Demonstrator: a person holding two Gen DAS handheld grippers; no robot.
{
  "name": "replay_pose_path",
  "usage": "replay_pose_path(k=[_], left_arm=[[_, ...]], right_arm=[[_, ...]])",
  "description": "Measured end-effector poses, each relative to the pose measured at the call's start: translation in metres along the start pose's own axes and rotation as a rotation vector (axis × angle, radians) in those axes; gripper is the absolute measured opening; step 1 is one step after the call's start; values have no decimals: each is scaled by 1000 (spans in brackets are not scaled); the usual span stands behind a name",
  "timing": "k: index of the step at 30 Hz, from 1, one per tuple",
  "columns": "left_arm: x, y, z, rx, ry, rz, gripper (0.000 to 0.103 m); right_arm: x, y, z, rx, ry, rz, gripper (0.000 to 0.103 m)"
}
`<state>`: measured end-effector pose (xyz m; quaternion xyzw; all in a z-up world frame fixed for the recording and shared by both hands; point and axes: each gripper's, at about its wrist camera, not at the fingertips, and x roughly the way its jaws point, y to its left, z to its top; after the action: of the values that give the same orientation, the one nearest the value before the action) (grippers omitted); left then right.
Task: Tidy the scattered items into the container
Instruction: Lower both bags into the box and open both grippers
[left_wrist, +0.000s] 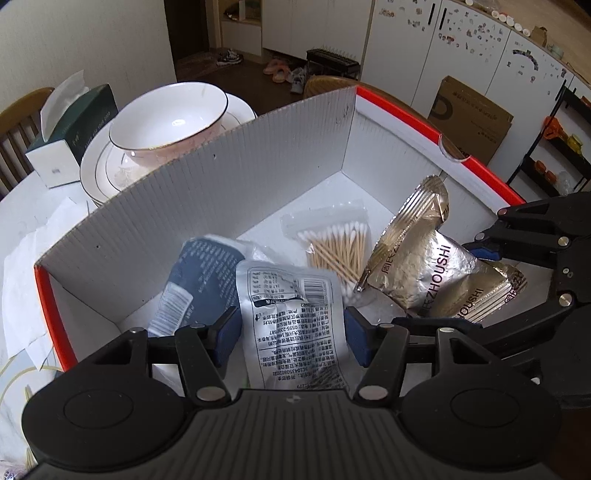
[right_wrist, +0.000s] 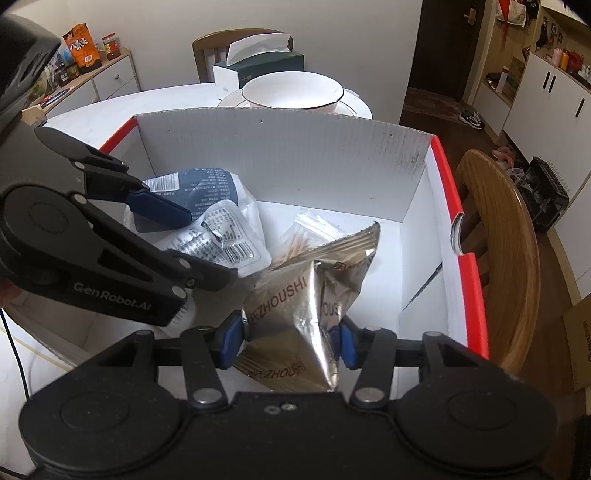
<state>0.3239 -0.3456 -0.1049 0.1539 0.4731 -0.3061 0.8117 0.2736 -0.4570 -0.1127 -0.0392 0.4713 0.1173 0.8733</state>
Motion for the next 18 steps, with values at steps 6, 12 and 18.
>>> replay_pose_path(k=[6, 12, 18], left_arm=[[-2, 1, -1, -5, 1, 3, 63], [-9, 2, -4, -22, -13, -6, 70], [-18, 2, -8, -38, -34, -4, 78]], right_arm=[[-7, -2, 1, 3, -17, 10, 62], [-17, -2, 1, -11, -34, 23, 66], [-30, -5, 2, 3, -65, 35, 72]])
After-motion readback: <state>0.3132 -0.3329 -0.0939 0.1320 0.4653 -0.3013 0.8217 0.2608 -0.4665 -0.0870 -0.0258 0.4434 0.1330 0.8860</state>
